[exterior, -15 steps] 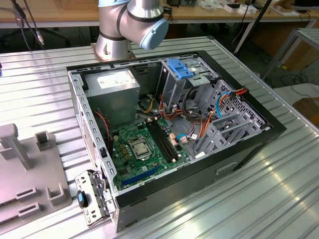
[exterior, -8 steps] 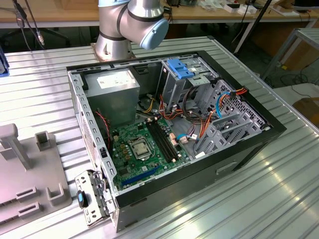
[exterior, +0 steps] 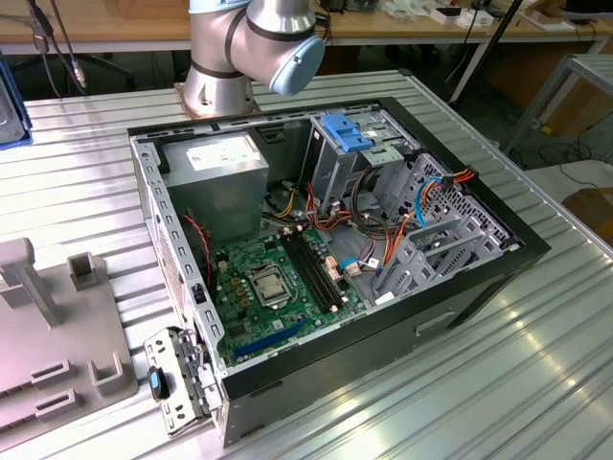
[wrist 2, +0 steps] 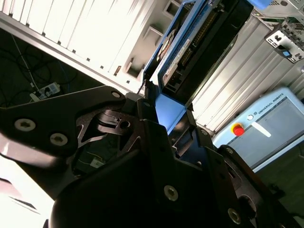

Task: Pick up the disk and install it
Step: 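Pick up the disk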

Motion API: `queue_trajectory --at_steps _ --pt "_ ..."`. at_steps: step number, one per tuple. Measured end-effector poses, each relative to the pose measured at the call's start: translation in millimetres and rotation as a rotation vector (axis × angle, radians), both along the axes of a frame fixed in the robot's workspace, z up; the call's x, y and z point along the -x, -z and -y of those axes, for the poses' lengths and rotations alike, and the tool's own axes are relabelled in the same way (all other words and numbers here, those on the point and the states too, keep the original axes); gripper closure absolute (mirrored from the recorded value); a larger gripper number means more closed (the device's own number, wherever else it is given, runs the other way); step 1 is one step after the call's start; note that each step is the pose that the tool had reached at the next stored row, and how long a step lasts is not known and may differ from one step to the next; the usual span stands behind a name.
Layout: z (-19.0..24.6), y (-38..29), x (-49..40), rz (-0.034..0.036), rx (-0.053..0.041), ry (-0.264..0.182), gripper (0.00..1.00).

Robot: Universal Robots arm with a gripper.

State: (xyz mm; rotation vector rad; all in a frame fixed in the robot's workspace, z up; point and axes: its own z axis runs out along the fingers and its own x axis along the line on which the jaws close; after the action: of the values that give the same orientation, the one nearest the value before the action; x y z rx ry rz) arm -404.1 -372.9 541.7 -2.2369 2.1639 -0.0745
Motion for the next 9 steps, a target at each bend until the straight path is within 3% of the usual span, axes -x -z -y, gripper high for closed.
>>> queue_trajectory --at_steps 9 --pt "0.5 0.0 -18.6 0.0001 0.0000 0.000 0.63"
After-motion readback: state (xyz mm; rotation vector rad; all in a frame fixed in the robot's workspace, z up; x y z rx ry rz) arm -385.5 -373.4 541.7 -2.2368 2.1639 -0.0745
